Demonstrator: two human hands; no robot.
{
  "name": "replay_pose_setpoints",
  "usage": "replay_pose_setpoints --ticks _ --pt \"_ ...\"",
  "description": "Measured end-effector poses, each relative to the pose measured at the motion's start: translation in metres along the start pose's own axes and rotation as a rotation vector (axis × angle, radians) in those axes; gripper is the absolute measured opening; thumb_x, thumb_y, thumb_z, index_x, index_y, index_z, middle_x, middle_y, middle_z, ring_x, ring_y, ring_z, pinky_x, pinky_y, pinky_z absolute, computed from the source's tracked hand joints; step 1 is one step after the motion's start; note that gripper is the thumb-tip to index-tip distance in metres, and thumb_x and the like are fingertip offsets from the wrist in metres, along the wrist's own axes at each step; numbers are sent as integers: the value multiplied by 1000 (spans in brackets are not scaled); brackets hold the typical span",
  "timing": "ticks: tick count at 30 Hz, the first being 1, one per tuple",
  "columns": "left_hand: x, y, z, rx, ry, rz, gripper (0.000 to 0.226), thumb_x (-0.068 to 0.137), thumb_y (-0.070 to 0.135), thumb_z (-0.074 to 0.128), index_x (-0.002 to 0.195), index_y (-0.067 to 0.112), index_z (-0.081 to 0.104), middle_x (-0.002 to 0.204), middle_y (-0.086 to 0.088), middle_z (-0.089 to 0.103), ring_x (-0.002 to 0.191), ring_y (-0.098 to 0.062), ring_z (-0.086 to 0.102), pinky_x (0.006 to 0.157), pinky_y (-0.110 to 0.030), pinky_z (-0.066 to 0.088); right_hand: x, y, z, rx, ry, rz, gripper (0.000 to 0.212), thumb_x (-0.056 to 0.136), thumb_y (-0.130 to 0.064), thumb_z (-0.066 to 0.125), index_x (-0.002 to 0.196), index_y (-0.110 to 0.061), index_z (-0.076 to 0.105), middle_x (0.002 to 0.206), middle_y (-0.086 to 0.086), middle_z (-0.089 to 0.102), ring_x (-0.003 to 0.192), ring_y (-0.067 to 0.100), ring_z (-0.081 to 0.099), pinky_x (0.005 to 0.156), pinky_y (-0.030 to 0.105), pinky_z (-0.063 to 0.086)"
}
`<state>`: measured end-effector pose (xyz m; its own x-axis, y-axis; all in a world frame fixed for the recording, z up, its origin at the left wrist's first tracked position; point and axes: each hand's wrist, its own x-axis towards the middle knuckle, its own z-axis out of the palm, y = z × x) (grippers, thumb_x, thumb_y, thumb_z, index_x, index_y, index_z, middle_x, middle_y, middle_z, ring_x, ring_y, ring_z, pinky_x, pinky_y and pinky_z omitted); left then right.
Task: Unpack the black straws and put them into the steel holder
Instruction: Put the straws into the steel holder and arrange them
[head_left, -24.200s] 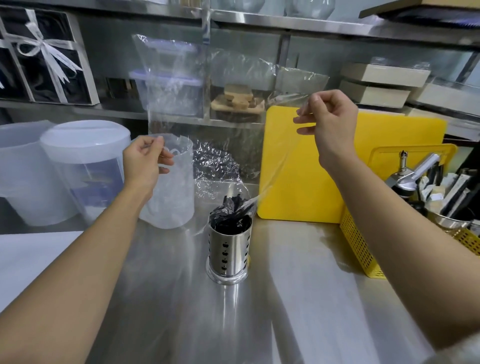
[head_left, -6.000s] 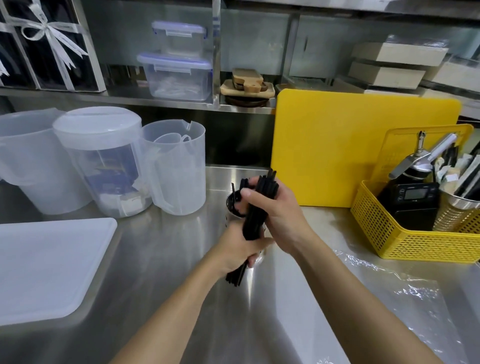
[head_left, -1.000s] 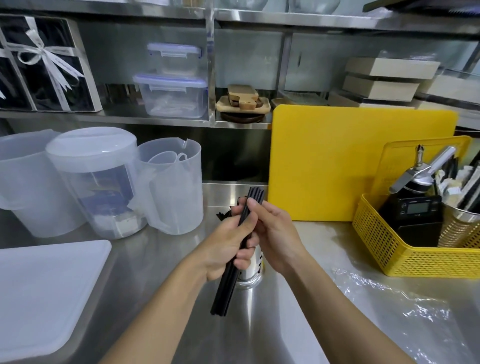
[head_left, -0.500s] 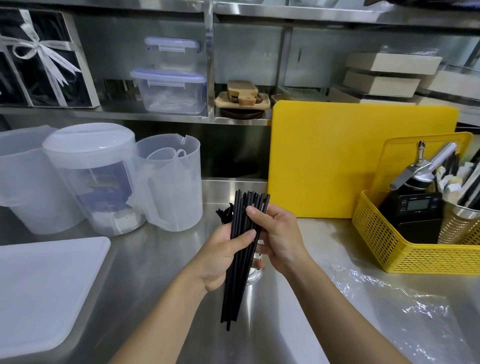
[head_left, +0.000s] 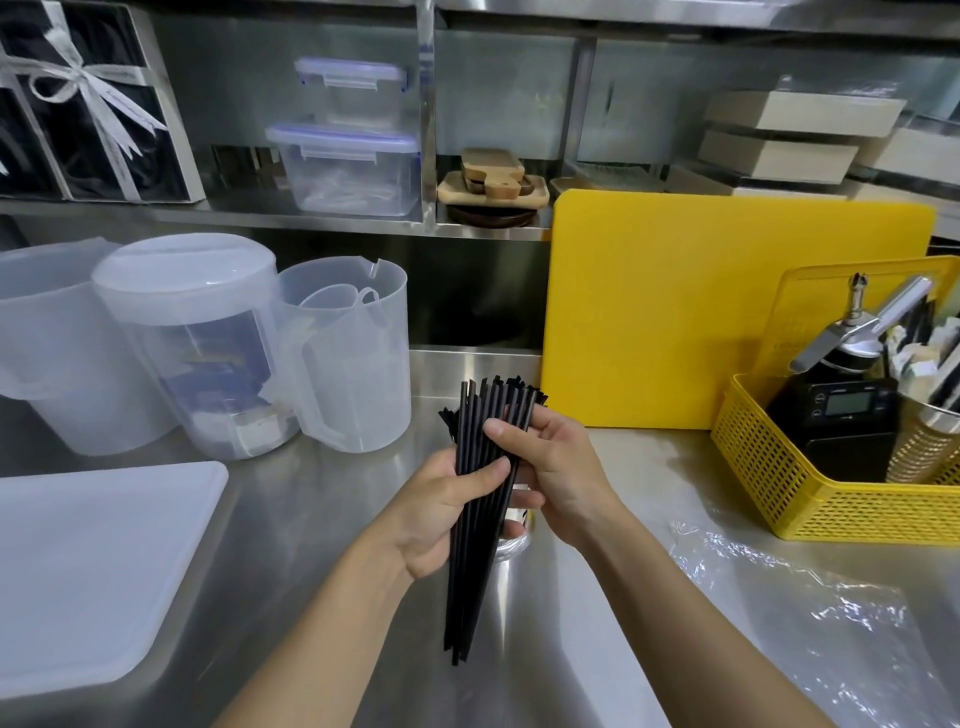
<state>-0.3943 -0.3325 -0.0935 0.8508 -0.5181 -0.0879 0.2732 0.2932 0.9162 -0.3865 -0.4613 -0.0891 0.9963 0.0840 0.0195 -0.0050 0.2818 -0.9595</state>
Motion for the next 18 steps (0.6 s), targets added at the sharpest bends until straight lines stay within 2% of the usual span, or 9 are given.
replay_pose_setpoints --ticks 7,11,13,18 --pt "-5 -3 -2 -73 -87 -37 29 80 12 55 107 5 58 87 -8 72 78 -23 71 62 -37 60 1 6 -6 -34 -2 25 9 81 -6 65 89 -5 64 88 18 64 79 30 64 62 31 53" --pt "-5 -2 -3 -80 -123 -52 24 86 11 54 109 5 57 84 -10 71 72 -21 71 55 -30 57 2 3 -8 18 -67 100 31 76 -6 69 103 6 59 105 26 62 94 35 62 83 43 50" --pt "-5 -3 -2 -64 -114 -47 24 84 12 55 108 7 58 82 -8 70 72 -20 70 54 -30 56 2 1 -7 -34 -103 129 35 76 -7 70 105 9 60 107 27 63 93 33 63 84 42 51" --pt "-7 -6 0 -69 -97 -58 25 79 16 53 103 10 59 81 -12 66 63 -19 69 55 -30 57 -1 4 -7 -55 -82 112 22 81 -1 63 101 8 62 96 20 69 85 26 68 79 35 55"
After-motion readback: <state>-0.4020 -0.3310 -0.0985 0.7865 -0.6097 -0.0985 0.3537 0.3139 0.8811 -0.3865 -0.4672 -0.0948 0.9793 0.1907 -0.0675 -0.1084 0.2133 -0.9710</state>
